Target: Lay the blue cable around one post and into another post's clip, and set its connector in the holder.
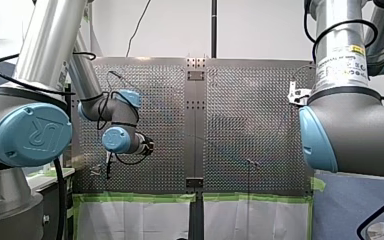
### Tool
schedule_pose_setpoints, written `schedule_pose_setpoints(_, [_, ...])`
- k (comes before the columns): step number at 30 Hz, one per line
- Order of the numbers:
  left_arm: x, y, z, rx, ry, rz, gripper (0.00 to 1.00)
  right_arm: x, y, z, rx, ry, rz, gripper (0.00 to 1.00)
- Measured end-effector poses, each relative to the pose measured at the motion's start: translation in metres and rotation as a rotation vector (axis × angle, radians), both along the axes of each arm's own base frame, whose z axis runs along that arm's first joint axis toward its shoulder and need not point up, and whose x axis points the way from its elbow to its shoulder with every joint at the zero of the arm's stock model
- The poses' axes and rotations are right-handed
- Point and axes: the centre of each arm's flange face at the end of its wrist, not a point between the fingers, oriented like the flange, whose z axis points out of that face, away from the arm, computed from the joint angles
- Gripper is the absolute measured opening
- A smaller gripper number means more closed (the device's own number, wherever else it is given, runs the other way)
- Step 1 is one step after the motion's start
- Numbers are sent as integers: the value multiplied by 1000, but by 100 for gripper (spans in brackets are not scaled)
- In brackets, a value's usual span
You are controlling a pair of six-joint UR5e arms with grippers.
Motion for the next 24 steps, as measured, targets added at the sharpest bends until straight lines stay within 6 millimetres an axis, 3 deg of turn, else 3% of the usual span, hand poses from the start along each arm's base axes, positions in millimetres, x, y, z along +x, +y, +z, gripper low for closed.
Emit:
schedule_pose_setpoints(16, [0, 0, -1, 2, 3, 1, 100, -2, -8, 11, -23, -2, 51, 0])
schedule_pose_setpoints(24, [1, 1, 0, 3, 3, 4, 100, -11, -17, -4, -7, 2, 49, 0])
